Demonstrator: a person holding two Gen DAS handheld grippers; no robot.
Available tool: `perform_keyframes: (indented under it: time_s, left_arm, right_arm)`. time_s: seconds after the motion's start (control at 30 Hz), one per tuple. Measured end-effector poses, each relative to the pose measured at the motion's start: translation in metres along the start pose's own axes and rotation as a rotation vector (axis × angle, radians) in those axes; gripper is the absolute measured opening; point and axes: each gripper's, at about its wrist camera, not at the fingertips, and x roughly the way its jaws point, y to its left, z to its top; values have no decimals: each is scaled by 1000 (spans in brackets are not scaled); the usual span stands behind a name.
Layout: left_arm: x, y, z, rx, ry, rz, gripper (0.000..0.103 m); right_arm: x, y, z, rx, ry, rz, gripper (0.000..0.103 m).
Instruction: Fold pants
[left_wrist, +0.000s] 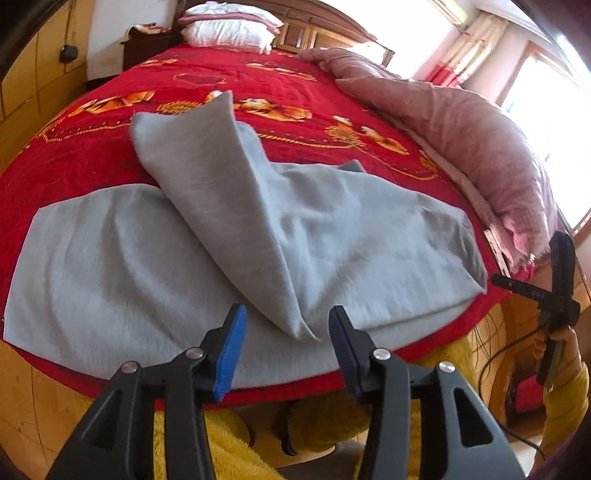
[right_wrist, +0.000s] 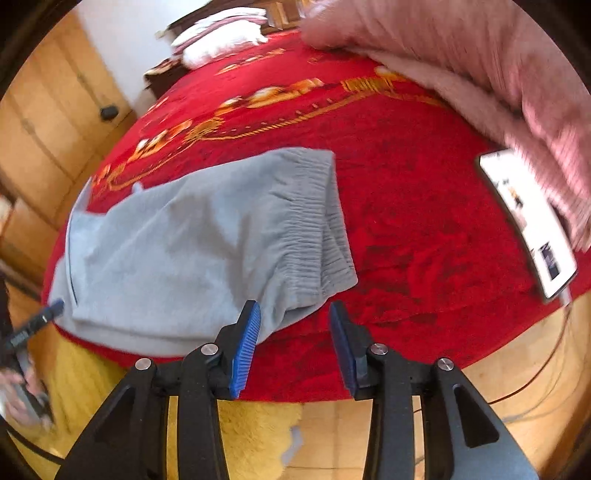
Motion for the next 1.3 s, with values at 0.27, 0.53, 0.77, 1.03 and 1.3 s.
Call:
perform_keyframes:
  time_s: [0.27,0.53,0.77,1.03,1.3]
  left_arm:
    - [19,5,14,-79,22,27,49]
    - [31,6,16,-106,29,75,49]
    - [38,8,12,-103,36,99,49]
    - [40,7,15,-97,33,113,24]
    - [5,1,14,-73,-16,69,8]
  right_arm:
    - [14,2,6,44,11,38,40]
    - [5,0,5,71,-9,53,40]
    - [10,-3,5,116,15,77,40]
    - [19,1,12,117,-16,64,18]
    - [-18,-6,26,123,-150,131,10]
